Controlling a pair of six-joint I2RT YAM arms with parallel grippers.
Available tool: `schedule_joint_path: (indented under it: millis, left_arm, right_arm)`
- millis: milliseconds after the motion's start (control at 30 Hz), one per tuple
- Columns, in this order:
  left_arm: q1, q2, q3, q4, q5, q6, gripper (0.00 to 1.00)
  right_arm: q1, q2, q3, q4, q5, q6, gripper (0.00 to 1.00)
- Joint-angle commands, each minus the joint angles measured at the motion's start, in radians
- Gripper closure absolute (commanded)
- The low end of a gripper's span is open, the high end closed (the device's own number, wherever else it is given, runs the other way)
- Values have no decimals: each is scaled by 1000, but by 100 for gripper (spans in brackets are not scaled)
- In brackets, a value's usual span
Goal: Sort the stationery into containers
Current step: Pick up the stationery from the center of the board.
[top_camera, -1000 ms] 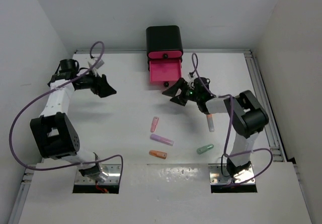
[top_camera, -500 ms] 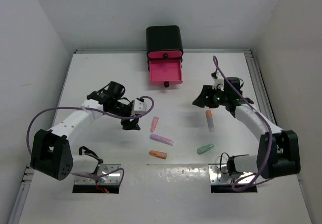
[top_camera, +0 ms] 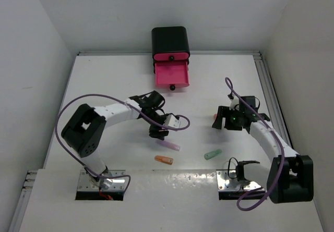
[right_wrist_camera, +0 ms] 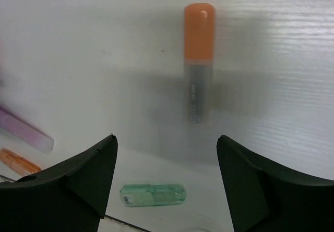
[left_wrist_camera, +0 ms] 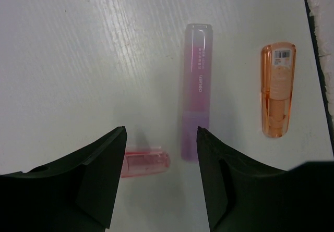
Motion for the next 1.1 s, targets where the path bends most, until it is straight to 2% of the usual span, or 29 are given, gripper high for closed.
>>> schedule_joint_path:
  millis: [0,200,433,667,867,967,1033,1067]
  left_arm:
    - [-38,36,51,17,-34,44,38]
    - [-101,93,64,8,-74,73,40]
    - [-119,110,30,-14,-30,142,40]
    - [-145,99,-15,-11,-71,179,41]
    - [-180,97,-35,55,-123,98,45]
    - [-205,128,-24,66,-178,52,53]
    - [-219,139,-18,69,-197,38,63]
    - [-222,142,-16,70,-201,23,72]
  right_arm:
    - [-26,-17,-1,-7,42,12,24]
    - [-26,30,24,16,62,15,22]
    - [-27,142,93,28,47,-13,21]
    - [-26,228,125,51,44,-31,22]
    - [-23,282,143,75,71,-43,24]
    - [-8,299,153,75,108,-59,26]
    - [9,311,160,75,122,-71,28]
    - [13,314,163,83,134,-75,31]
